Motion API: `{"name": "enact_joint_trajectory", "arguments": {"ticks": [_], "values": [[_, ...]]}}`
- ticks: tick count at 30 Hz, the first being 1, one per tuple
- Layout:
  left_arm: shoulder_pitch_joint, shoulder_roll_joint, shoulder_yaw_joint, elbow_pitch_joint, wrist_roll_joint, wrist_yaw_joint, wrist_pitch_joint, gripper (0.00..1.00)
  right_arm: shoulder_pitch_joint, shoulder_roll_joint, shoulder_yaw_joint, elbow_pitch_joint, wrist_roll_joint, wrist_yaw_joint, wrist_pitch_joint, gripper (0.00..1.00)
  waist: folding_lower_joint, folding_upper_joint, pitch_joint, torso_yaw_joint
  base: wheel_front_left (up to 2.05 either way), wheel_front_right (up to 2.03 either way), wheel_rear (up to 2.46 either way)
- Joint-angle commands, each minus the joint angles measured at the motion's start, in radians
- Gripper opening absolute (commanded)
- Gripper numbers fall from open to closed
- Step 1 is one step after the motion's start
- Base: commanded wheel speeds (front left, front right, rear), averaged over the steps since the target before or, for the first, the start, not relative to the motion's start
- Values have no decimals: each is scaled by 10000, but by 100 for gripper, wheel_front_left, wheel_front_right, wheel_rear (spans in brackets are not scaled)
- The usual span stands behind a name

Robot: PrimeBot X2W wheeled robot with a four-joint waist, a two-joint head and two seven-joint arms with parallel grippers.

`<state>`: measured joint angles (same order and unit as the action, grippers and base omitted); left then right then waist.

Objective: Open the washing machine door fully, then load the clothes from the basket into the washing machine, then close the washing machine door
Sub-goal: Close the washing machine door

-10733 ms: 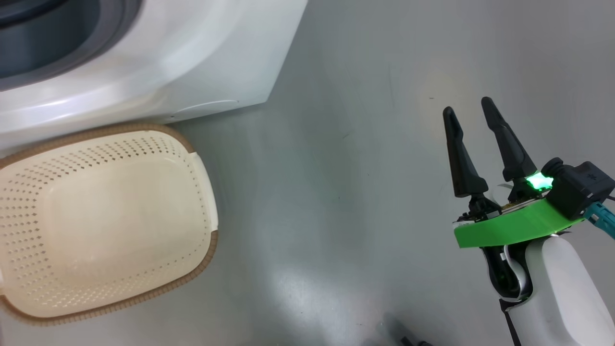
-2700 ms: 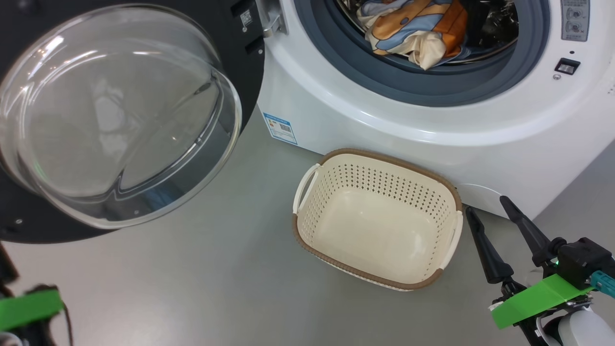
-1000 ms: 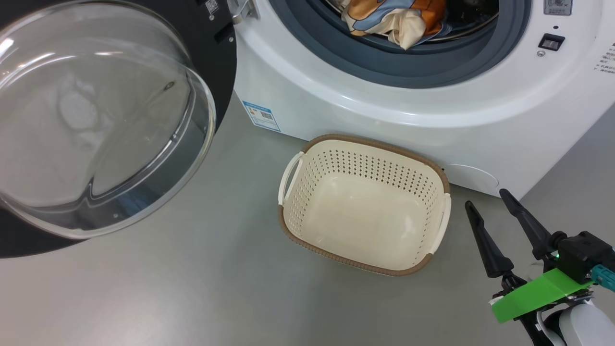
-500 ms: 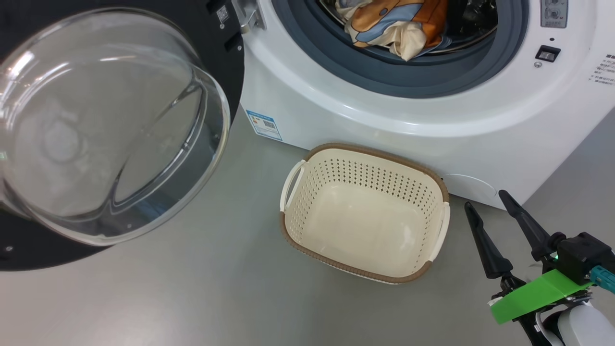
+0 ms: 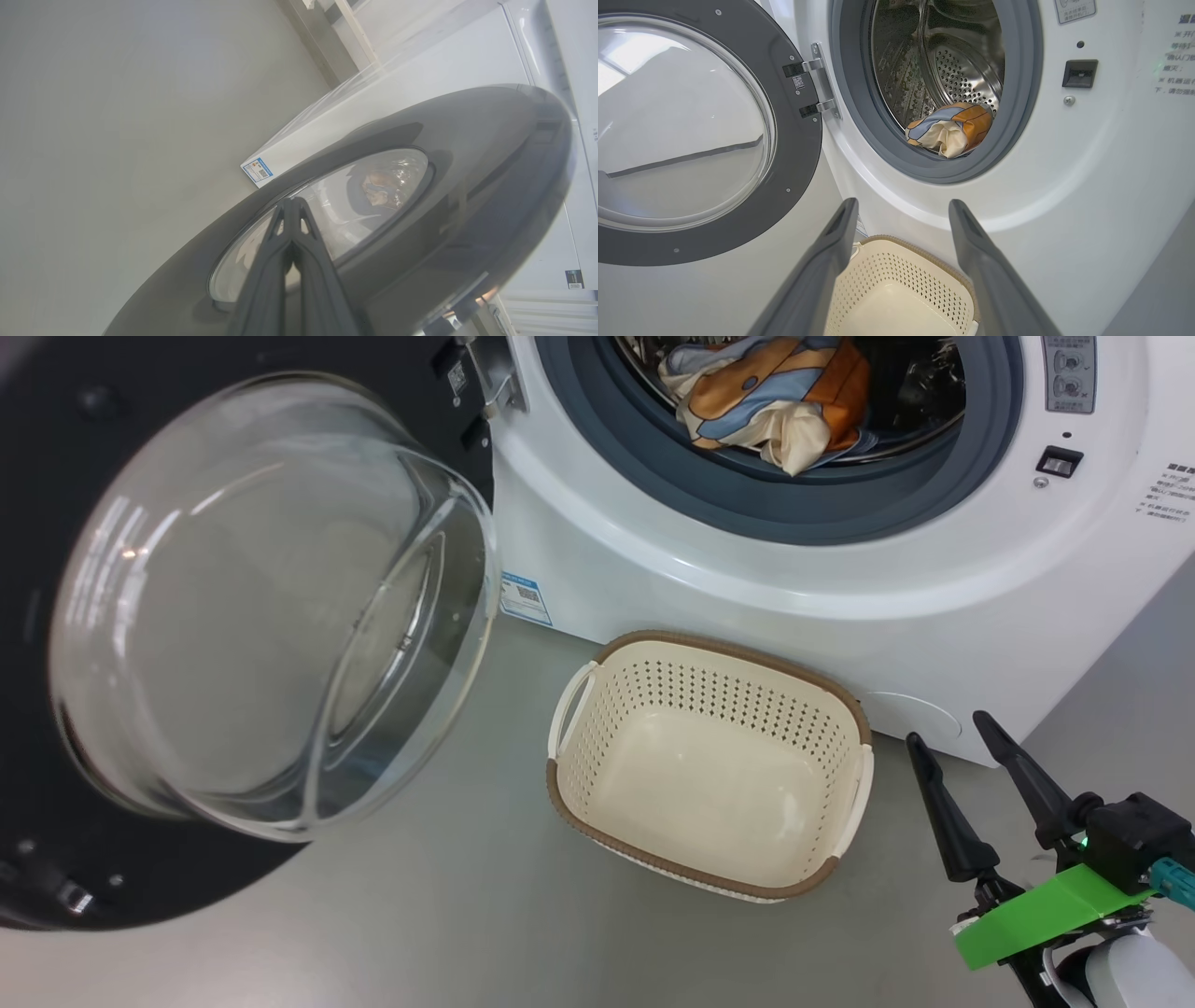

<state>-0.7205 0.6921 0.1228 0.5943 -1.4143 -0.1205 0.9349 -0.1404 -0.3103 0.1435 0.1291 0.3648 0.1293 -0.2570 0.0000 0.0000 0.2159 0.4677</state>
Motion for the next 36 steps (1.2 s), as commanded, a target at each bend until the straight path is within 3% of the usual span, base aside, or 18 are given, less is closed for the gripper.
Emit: {"name": "enact_joint_trajectory", "arguments": {"ticks": [1, 17, 25, 36], "values": [[220, 513, 155, -624, -211, -100, 296, 0, 199, 10, 130, -248, 32, 14, -48, 100, 0, 0, -60, -1, 0, 0, 0], [1201, 377, -295, -4340, -1331, -101, 1716, 0, 384, 94, -141, -304, 2, 14, -48, 100, 0, 0, -250, -131, 0, 0, 0], [1537, 107, -706, -5850, -1534, -101, 2123, 0, 407, 159, -327, -361, -10, 14, -48, 100, 0, 0, -323, -540, 0, 0, 0], [1292, -421, -1398, -6837, -1420, -101, 2231, 0, 393, 289, -432, -415, -54, 14, -48, 100, 0, 0, -256, -1442, 0, 0, 0]]}}
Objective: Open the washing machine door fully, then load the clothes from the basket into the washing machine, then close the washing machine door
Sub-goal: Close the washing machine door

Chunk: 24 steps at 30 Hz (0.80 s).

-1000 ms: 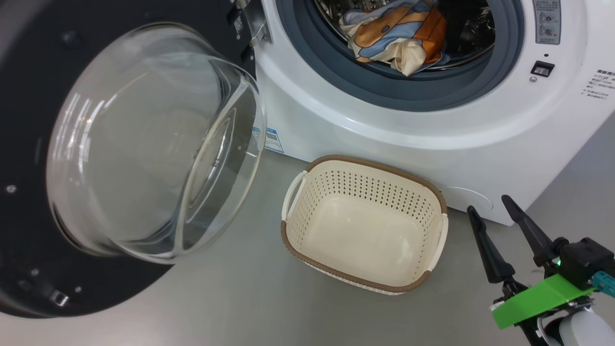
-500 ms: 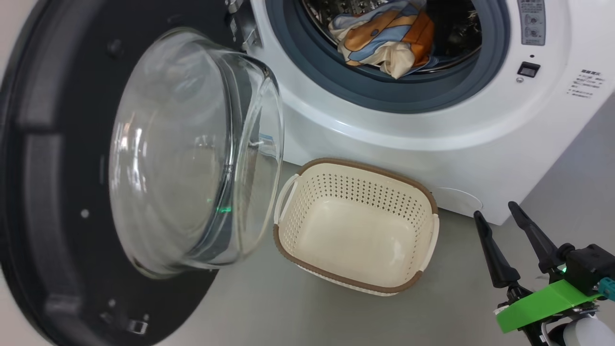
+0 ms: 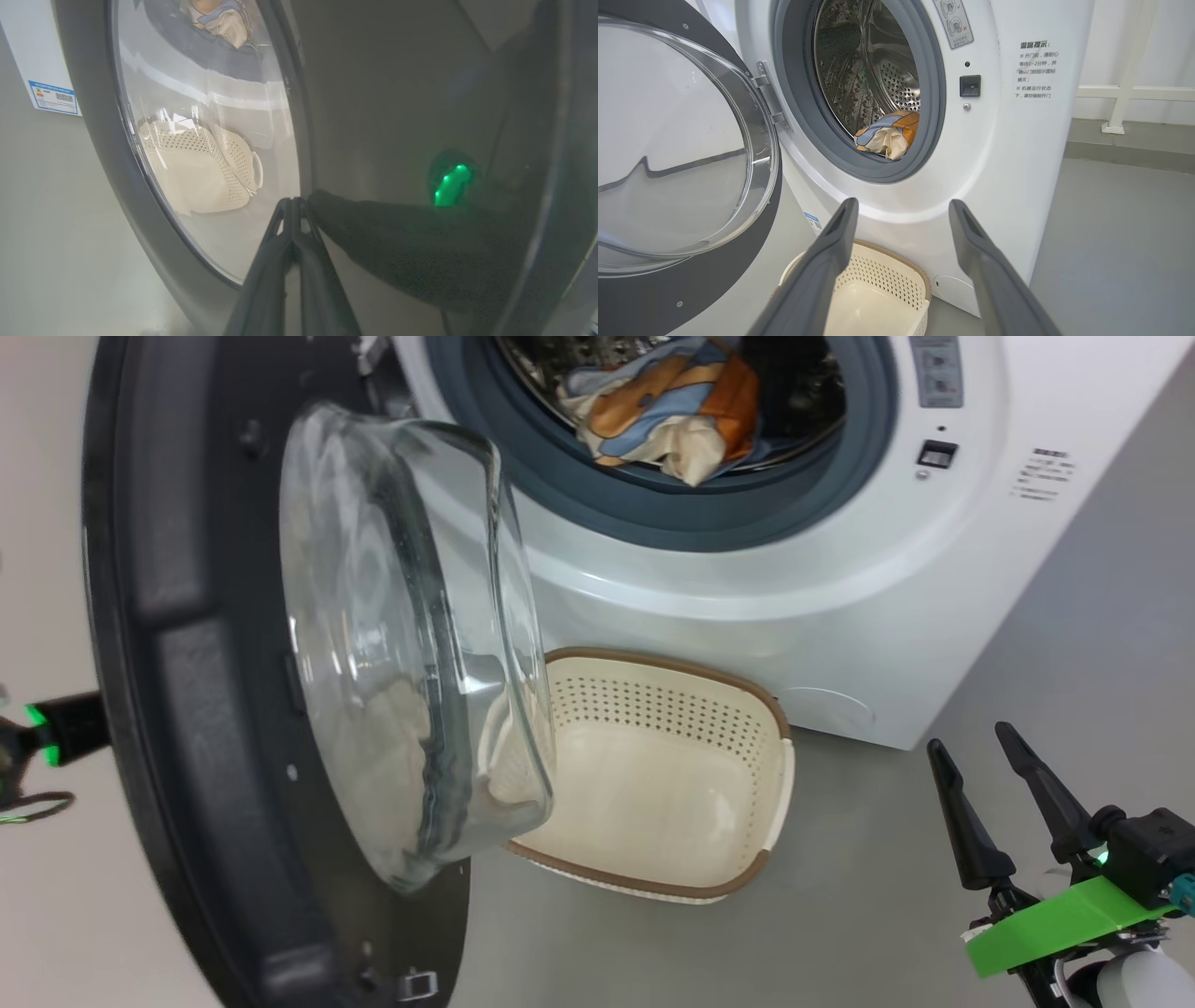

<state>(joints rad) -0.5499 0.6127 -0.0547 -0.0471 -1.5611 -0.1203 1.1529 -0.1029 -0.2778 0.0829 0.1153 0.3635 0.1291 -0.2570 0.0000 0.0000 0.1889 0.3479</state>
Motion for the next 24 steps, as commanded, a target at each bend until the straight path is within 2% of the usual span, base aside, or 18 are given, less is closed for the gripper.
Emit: {"name": "enact_joint_trajectory", "arguments": {"ticks": [1, 9, 24], "values": [[-470, 332, 306, -474, 105, -103, 42, 0, 16, -14, 166, -282, -44, 16, -48, 100, 0, 0, 13, -350, 0, 0, 0], [-884, -59, -222, -756, 465, -103, -59, 0, 60, 209, 60, -319, -54, 16, -48, 100, 0, 0, -26, -1273, 0, 0, 0], [-2016, -850, -604, -134, 1091, -54, -741, 0, 99, 635, -35, -330, -50, 16, -48, 100, 0, 0, -23, -2910, 0, 0, 0]]}}
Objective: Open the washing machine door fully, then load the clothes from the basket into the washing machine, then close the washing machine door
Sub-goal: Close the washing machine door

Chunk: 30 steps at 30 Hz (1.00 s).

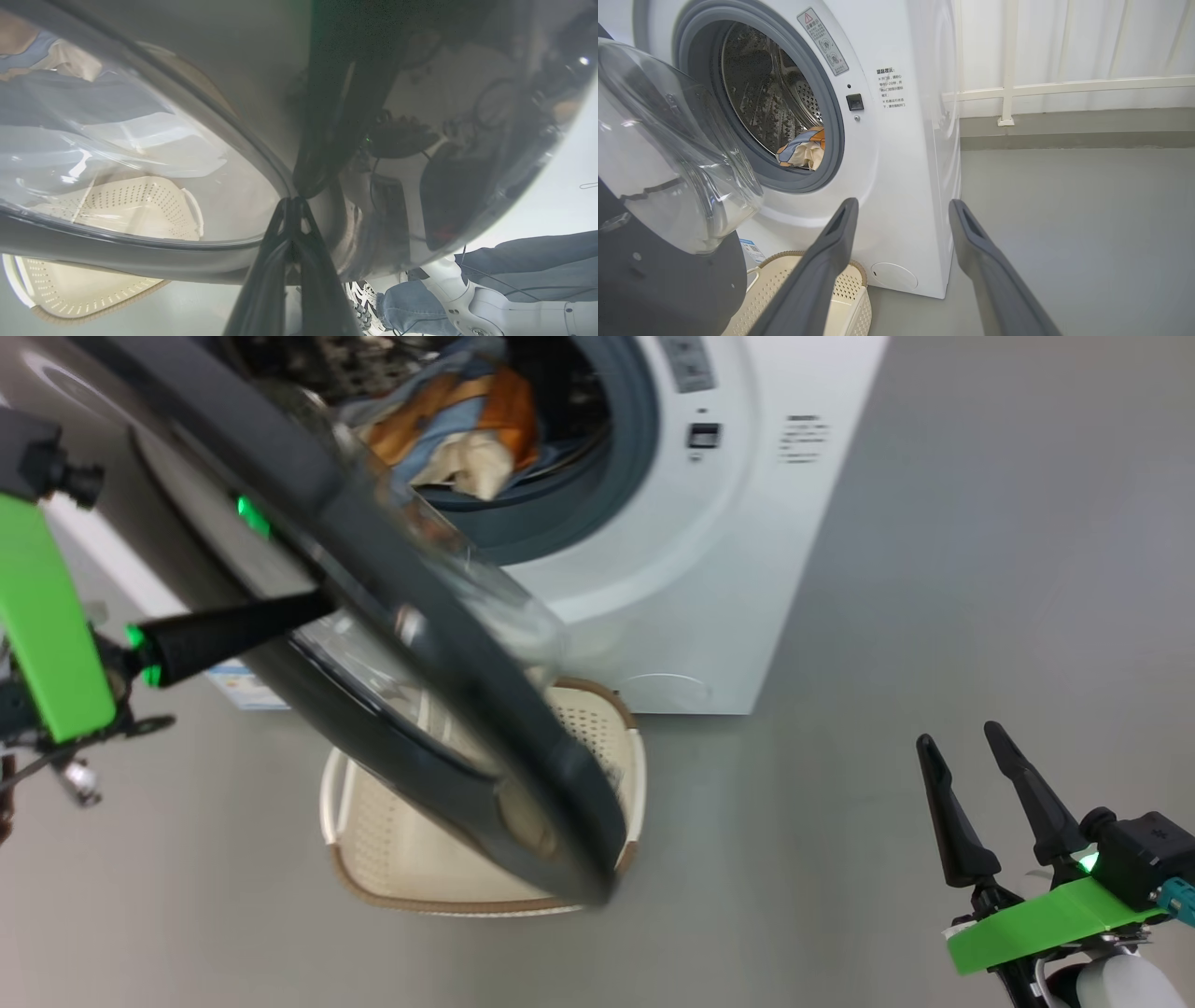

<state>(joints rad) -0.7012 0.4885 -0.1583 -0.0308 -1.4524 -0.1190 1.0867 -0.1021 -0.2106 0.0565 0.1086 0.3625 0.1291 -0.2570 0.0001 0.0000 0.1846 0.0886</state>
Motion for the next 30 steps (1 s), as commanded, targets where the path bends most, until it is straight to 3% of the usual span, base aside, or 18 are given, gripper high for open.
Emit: {"name": "enact_joint_trajectory", "arguments": {"ticks": [1, 17, 30], "values": [[-580, 338, 386, -208, 63, -69, -125, 0, 95, -12, 225, -265, -44, 16, -48, 100, -1, 0, 20, -413, 0, 0, 0], [-1823, -610, 94, 1657, 898, -95, -1351, 0, 80, 214, 171, -229, -14, 16, -48, 100, -1, 0, 35, -1352, 0, 0, 0], [-851, -204, 88, 1819, 1127, -114, -1890, 0, 182, 249, 24, -262, -27, 16, -48, 100, -1, 0, -61, -1158, 0, 0, 0]]}}
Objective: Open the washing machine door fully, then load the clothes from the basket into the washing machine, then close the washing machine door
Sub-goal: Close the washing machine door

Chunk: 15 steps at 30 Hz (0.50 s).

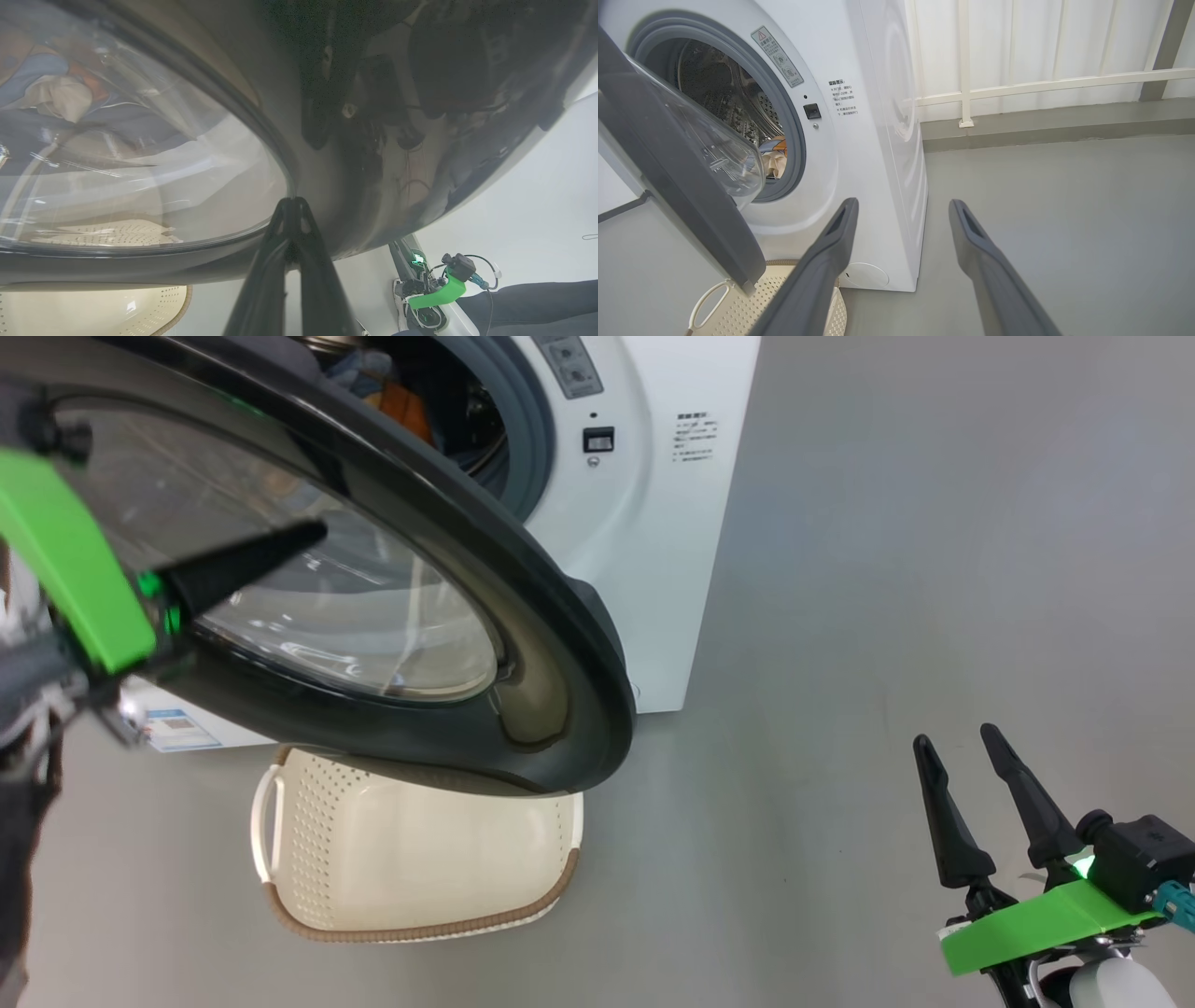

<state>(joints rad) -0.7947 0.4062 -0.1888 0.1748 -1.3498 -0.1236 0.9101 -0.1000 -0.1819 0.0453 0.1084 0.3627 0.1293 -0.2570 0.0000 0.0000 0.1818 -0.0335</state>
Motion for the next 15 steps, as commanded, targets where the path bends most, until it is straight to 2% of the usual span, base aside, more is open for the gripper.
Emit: {"name": "enact_joint_trajectory", "arguments": {"ticks": [1, 2, 3, 4, 5, 6, 7, 15], "values": [[243, 677, 406, -266, 119, -68, -202, 0, 165, -46, 139, -259, -29, 14, -48, 100, 0, 0, -39, 87, 0, 0, 0], [403, 715, 410, -292, 116, -68, -275, 6, 168, -58, 134, -255, -27, 14, -48, 100, 0, 0, -55, 122, 0, 0, 0], [562, 765, 407, -333, 130, -69, -351, 33, 172, -69, 129, -253, -25, 14, -48, 100, 0, 0, -65, 151, 0, 0, 0], [562, 765, 407, -333, 130, -69, -351, 33, 172, -69, 129, -253, -25, 14, -48, 100, 0, 0, -65, 151, 0, 0, 0], [721, 818, 415, -359, 175, -69, -469, 71, 174, -80, 124, -256, -23, 14, -48, 100, 0, 0, -74, 181, 0, 0, 0], [885, 862, 400, -391, 212, -69, -574, 92, 180, -92, 118, -261, -22, 14, -48, 100, 0, 0, -86, 211, 0, 0, 0], [1034, 908, 383, -416, 241, -69, -668, 100, 187, -103, 109, -267, -21, 14, -48, 100, 0, 0, -86, 239, 0, 0, 0], [2232, 1151, 257, -452, 395, -70, -1742, 100, 228, -162, 106, -298, -27, 14, -48, 100, 0, 0, -126, 349, 0, 0, 0]]}}
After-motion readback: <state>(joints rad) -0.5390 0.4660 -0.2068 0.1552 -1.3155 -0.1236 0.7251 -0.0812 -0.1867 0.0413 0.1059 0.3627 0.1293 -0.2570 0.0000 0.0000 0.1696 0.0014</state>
